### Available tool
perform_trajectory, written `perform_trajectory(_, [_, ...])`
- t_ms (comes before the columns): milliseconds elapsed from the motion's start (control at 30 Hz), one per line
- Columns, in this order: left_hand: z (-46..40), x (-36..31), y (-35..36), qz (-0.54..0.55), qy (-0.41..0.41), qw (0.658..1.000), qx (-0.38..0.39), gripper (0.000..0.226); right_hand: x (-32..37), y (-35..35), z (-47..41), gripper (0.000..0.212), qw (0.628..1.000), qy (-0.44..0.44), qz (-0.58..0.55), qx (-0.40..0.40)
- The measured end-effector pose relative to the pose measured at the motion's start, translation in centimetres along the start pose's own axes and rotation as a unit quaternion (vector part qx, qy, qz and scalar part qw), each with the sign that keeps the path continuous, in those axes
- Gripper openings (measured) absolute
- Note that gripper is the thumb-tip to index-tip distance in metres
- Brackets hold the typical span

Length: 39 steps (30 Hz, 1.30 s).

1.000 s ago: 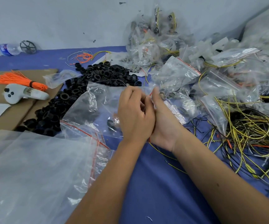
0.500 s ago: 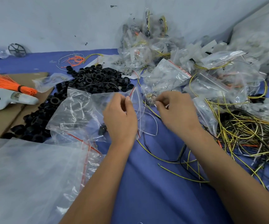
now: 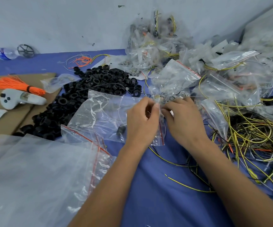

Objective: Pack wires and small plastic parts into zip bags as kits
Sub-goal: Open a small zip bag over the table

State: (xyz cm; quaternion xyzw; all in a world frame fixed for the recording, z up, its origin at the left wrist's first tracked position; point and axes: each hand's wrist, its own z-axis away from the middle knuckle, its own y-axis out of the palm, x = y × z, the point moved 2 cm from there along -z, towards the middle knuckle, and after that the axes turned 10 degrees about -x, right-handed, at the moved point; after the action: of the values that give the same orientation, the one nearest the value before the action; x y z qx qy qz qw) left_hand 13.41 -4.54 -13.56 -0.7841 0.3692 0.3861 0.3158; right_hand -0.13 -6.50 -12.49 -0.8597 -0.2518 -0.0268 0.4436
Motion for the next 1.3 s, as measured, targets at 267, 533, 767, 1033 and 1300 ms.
perform_trajectory(267, [-1.3,2.3,-1.0,0.098,-0.233,0.960,-0.124,0.018,1.2,1.6,1.1,0.056,0.960,0.072,-0.262,0.069])
perform_trajectory(533, [-2.7,3.0,-4.1,-0.023,-0.148,0.955,-0.256,0.012,1.0,1.5,0.9,0.051,0.967,0.068,-0.238,0.060])
perform_trajectory(767, [-0.7,0.6,-0.9,-0.078,0.025,0.996,-0.029,0.023,-0.5,-1.3,0.0,0.028,0.990,0.120,0.026,-0.067])
perform_trajectory(1033, [0.3,1.0,0.5,-0.327,0.048,0.943,0.047,0.041,-1.2,-0.8,-0.1,0.034,0.979,0.177,0.096,0.042])
perform_trajectory(1300, [-0.1,1.3,0.0,-0.260,-0.022,0.965,0.035,0.016,-0.9,-1.1,-0.1,0.014,0.940,0.157,-0.254,-0.165])
